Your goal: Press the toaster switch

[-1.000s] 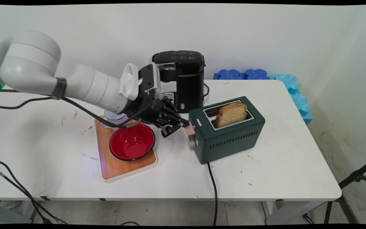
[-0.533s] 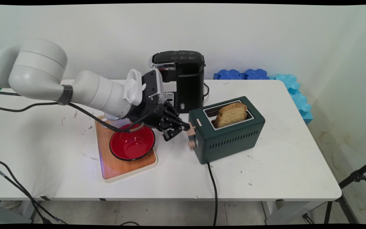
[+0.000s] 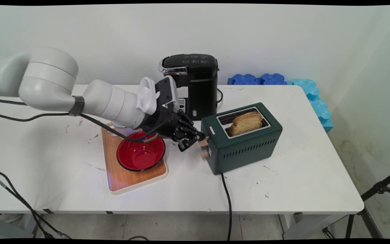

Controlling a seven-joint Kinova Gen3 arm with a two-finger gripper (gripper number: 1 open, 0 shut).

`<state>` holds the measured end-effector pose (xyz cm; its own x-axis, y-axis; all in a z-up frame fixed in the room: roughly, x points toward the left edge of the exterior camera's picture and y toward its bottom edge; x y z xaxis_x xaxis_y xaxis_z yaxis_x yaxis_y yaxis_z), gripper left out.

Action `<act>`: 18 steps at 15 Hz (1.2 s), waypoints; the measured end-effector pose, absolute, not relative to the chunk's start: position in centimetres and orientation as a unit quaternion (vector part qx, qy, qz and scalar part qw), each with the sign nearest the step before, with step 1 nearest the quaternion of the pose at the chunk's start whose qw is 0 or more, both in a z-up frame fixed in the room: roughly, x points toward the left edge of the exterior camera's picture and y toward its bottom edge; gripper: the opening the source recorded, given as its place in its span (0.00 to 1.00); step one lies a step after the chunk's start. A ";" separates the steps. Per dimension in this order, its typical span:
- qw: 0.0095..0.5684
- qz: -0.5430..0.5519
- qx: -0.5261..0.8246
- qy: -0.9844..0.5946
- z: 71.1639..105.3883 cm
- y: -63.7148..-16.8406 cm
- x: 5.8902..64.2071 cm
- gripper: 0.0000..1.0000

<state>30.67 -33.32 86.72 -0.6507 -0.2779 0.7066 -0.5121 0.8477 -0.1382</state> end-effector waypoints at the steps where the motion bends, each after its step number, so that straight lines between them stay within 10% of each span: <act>1: 0.355 0.165 0.225 -0.892 86.6 -33.4 30.6 0.00; 18: 0.365 0.145 0.282 -0.875 83.6 -33.6 30.9 0.00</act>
